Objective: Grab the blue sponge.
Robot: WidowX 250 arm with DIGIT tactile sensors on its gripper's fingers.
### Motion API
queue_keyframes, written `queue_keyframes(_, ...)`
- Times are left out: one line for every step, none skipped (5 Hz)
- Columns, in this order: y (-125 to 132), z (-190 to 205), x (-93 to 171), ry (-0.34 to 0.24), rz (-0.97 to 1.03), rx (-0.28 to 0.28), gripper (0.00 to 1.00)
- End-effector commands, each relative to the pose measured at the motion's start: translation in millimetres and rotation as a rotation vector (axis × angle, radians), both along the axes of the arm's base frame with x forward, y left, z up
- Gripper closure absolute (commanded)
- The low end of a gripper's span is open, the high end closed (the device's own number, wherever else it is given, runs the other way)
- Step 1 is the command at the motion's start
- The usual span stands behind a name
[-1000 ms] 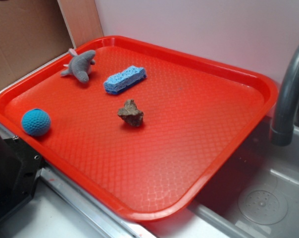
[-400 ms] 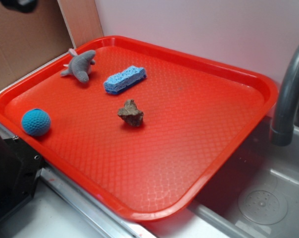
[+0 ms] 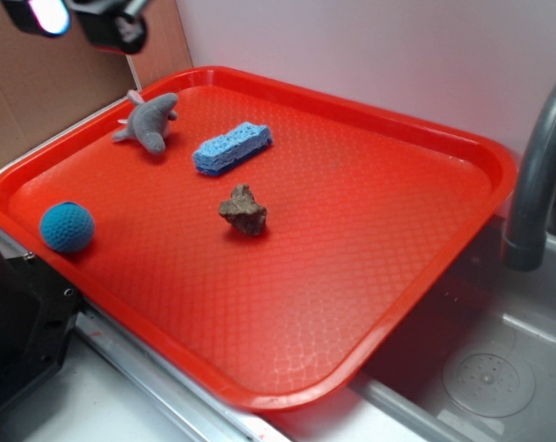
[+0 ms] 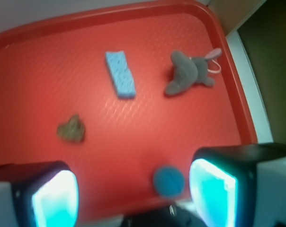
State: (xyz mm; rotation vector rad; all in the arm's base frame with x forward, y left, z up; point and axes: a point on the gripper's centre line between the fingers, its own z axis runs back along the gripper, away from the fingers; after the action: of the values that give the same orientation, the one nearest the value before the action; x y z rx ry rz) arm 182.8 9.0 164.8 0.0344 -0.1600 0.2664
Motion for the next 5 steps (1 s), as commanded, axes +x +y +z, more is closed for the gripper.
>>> queue_keyframes(20.4, -33.1, 47.4, -0.062, 0.040, 0.027, 0.00)
queue_keyframes(20.1, -62.8, 69.1, -0.042, -0.069, -0.031, 0.00)
queue_keyframes(24.7, -88.1, 81.7, -0.004, -0.061, -0.014, 0.00)
queue_keyframes(24.1, -108.5, 91.7, 0.018, -0.098, -0.004, 0.00)
queue_keyframes(15.1, -121.9, 94.7, 0.016, -0.143, -0.015, 0.00)
